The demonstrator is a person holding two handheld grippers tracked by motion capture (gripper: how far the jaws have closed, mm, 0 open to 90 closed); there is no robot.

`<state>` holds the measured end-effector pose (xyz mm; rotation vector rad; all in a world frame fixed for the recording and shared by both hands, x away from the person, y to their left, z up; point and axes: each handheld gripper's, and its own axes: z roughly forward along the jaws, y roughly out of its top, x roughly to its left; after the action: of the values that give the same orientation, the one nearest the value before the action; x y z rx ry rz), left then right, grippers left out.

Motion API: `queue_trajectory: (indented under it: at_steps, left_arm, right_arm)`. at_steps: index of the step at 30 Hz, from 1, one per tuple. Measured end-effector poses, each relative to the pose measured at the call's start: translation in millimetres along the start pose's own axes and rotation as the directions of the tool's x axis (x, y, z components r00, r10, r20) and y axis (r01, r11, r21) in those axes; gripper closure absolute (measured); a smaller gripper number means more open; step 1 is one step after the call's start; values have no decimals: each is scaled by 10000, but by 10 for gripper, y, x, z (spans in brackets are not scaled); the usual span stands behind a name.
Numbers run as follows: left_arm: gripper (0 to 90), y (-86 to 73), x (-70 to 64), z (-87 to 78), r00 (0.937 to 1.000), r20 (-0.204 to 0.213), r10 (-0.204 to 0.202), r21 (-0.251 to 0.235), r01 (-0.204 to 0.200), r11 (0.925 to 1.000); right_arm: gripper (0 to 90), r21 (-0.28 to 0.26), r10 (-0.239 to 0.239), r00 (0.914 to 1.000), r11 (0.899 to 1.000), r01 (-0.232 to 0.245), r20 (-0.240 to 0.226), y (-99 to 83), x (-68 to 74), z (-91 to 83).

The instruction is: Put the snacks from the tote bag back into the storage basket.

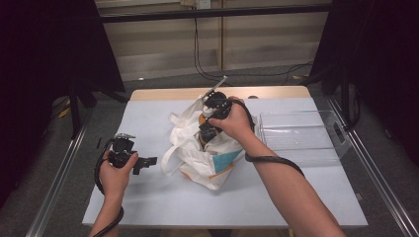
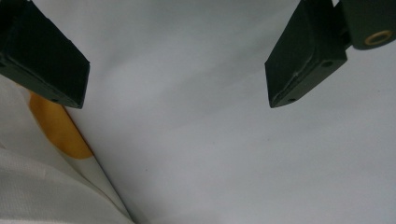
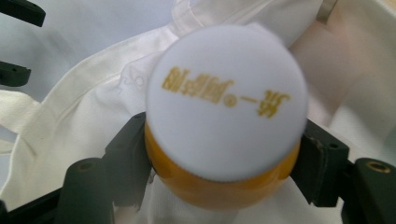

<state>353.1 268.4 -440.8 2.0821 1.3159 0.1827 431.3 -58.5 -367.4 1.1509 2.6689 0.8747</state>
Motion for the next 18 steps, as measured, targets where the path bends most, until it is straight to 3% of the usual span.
queue_trajectory:
  at_steps: [6, 8, 12, 18]
  left_arm:
    - [65, -12, 11, -20, 10000, -3, 54, 78, -54, 10000]
    - [64, -11, 15, -16, 9997, 185, 141, 134, -143, 9998]
    - [63, -10, 4, -4, 9998, 82, 158, 20, -158, 9999]
    - [56, 4, -12, -16, 9997, 140, 203, -42, -202, 9998]
  right_arm:
    - [301, 97, 30, 10000, 9999, -30, -77, 51, -4, -128]
    - [301, 214, -14, 10000, 9998, 16, -95, 74, 5, -165]
    - [300, 271, -138, 9998, 9995, 142, -161, 112, 6, -249]
    - [301, 323, 29, 9998, 9995, -23, -188, 154, 23, -361]
